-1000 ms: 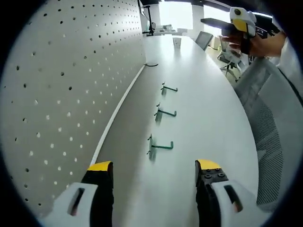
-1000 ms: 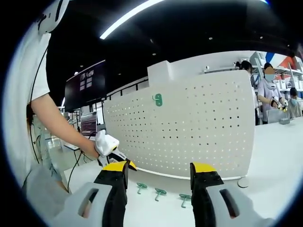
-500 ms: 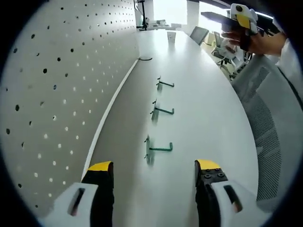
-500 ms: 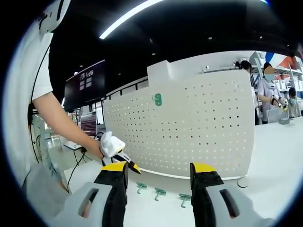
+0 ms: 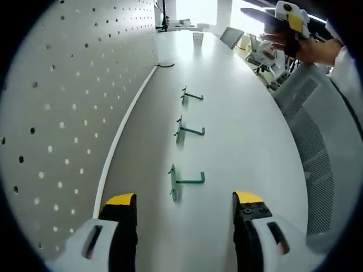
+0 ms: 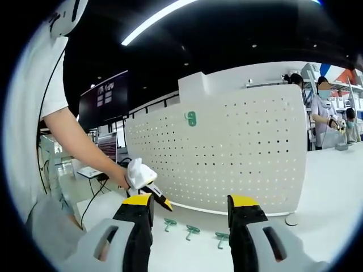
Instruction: Insert the hook assembly into the mounting plate slot until the hook locks in place.
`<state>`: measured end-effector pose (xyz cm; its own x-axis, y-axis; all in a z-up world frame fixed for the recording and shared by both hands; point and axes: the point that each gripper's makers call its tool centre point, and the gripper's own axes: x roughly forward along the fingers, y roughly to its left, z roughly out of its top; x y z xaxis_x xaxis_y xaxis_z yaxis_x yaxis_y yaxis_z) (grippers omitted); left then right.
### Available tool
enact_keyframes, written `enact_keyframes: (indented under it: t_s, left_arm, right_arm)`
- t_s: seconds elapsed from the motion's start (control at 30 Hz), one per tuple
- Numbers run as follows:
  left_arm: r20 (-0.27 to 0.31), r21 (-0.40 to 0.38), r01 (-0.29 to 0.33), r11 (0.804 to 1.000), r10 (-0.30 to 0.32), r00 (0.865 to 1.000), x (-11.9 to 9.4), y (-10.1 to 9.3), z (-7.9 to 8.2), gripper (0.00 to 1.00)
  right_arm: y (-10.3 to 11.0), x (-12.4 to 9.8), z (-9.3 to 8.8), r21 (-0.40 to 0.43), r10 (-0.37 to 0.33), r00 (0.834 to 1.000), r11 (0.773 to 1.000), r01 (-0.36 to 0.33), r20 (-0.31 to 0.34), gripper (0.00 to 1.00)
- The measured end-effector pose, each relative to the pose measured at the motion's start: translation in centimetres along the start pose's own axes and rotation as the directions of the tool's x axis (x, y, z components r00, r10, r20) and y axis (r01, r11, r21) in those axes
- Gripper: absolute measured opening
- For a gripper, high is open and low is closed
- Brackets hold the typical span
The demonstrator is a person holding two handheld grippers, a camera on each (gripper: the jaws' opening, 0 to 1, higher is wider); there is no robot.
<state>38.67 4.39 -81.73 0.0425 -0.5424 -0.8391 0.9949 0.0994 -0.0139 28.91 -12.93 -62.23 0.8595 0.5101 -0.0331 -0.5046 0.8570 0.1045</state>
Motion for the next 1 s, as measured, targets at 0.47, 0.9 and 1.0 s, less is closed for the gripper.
enact_keyframes:
  t_s: [0.47,0.9,1.0]
  left_arm:
    - [-0.039,0.018,0.055,0.998,-0.055,0.998,1.1,-0.7,0.0,0.69]
    - [-0.047,0.036,0.044,0.998,-0.042,0.998,1.5,-0.6,0.0,0.66]
    - [-0.037,0.053,0.027,0.998,-0.025,0.999,1.5,-0.7,-0.1,0.65]
  right_arm:
    - [0.1,0.1,-0.1,-0.009,0.003,1.0,1.0,-0.003,-0.002,0.5]
    - [-0.3,-0.1,0.0,0.002,-0.01,1.0,1.0,0.01,0.002,0.5]
    - [-0.3,0.0,0.0,0.006,-0.01,1.0,1.0,0.01,0.001,0.5]
